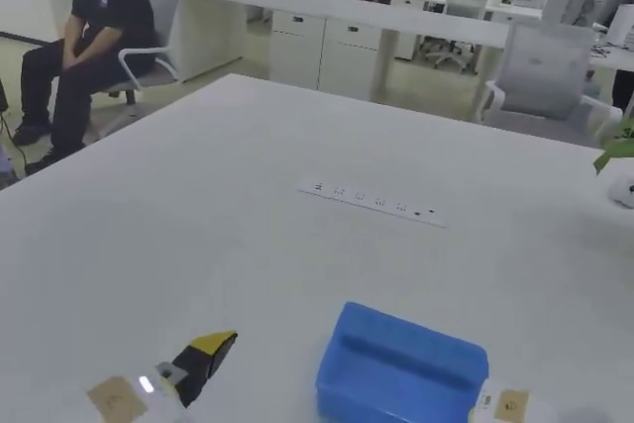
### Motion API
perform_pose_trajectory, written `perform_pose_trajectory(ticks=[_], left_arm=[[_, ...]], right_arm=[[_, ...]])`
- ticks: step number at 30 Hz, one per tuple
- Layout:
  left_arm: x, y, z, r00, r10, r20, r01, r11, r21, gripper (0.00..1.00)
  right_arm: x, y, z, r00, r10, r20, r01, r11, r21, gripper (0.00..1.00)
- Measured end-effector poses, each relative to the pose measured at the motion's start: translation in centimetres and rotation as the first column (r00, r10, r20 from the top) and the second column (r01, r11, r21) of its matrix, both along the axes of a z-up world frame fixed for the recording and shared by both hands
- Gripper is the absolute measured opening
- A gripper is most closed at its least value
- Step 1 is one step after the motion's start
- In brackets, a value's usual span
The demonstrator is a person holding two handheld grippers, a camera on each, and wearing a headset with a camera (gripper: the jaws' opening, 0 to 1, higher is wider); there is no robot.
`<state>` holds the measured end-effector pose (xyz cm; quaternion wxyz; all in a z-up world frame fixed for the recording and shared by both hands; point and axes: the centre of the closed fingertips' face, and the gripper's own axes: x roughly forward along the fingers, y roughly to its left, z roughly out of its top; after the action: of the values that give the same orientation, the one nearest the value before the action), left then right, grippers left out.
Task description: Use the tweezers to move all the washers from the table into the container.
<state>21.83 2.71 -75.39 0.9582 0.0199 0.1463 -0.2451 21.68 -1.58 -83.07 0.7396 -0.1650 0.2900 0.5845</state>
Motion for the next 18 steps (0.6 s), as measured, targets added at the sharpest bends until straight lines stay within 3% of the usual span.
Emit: perform_pose_trajectory(ticks=[2, 4, 6, 7, 10, 14, 18], left_arm=[[-0.2, -0.6, -0.4, 0.999, -0.036, 0.003, 0.036, 0.997, 0.075, 0.99], [-0.4, -0.9, -0.8, 0.998, -0.058, -0.006, 0.058, 0.993, 0.103, 0.99], [-0.4, -0.8, -1.0, 0.998, -0.055, -0.018, 0.056, 0.995, 0.088, 0.99], [-0.4, -0.6, -0.9, 0.998, -0.049, -0.026, 0.050, 0.997, 0.059, 0.99], [-0.2, -0.2, -0.6, 0.999, -0.034, -0.023, 0.034, 0.999, 0.025, 0.99], [-0.3, -0.3, -0.9, 0.999, -0.036, -0.040, 0.037, 0.999, 0.026, 0.95], [-0.3, -0.3, -0.9, 0.999, -0.041, -0.031, 0.042, 0.999, 0.032, 0.94]], right_arm=[[0.1, 0.0, 0.3, 1.000, -0.024, -0.021, 0.024, 1.000, 0.004, 0.02], [0.2, 0.0, 0.9, 0.999, -0.035, -0.027, 0.035, 0.999, 0.011, 0.02], [0.5, 0.0, 1.6, 0.999, -0.038, -0.008, 0.038, 0.999, 0.024, 0.02], [0.6, 0.0, 2.0, 0.999, -0.038, -0.007, 0.038, 0.999, 0.021, 0.02], [1.3, -0.2, 3.1, 0.999, -0.047, -0.002, 0.047, 0.999, 0.025, 0.01], [2.2, -0.7, 4.8, 0.998, -0.064, 0.000, 0.064, 0.997, 0.044, 0.01], [3.2, -1.4, 6.1, 0.996, -0.088, 0.005, 0.088, 0.994, 0.060, 0.01]])
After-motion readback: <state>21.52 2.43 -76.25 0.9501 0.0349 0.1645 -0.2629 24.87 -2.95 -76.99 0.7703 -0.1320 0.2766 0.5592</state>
